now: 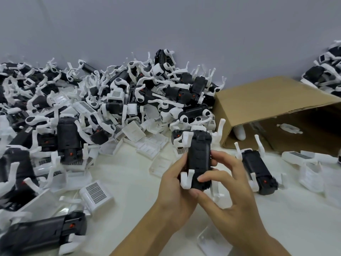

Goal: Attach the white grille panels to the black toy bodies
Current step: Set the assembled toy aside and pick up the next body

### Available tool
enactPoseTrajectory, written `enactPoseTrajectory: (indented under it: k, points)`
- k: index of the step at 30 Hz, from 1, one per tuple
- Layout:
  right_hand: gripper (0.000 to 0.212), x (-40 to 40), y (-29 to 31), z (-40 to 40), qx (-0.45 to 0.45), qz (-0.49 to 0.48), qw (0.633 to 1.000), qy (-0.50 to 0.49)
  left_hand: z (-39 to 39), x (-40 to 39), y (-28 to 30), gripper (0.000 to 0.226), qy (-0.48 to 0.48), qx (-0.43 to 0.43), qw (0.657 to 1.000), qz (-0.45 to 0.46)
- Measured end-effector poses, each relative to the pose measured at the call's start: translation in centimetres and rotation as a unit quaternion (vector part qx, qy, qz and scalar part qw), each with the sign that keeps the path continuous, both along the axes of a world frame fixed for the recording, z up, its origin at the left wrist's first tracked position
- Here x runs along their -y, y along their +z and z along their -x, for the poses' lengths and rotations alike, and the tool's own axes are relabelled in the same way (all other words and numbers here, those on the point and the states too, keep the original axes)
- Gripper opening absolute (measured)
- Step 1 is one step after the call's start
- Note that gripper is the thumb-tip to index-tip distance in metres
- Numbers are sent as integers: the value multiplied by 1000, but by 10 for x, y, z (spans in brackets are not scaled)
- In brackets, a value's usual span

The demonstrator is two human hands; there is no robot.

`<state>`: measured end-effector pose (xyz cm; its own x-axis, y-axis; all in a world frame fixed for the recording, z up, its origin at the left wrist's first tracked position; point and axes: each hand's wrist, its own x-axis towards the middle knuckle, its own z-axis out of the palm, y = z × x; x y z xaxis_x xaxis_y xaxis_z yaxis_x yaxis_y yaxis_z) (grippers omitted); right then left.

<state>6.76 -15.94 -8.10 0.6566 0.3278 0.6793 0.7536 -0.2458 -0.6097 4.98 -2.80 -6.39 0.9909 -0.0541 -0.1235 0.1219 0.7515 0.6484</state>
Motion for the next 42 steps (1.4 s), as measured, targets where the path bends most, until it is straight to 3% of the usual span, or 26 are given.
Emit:
enactPoseTrajectory:
  k: [13,19,29,38,42]
  points:
    - [14,-1,-2,0,20,-24,999,3,0,0,-1,52,2,-4,1000,5]
    - [18,-2,0,3,1,-42,999,-8,0,-5,-4,55,24,19,999,31]
    - [33,-2,4,6,-14,-15,1000,-4,0,-5,-3,53,19,19,1000,-1]
    - [29,-1,3,6,13,-20,1000,-14,0,-5,-2,51,18,4,1000,5]
    - [17,-2,4,6,11,-37,999,-5,0,-6,-3,53,7,6,1000,16]
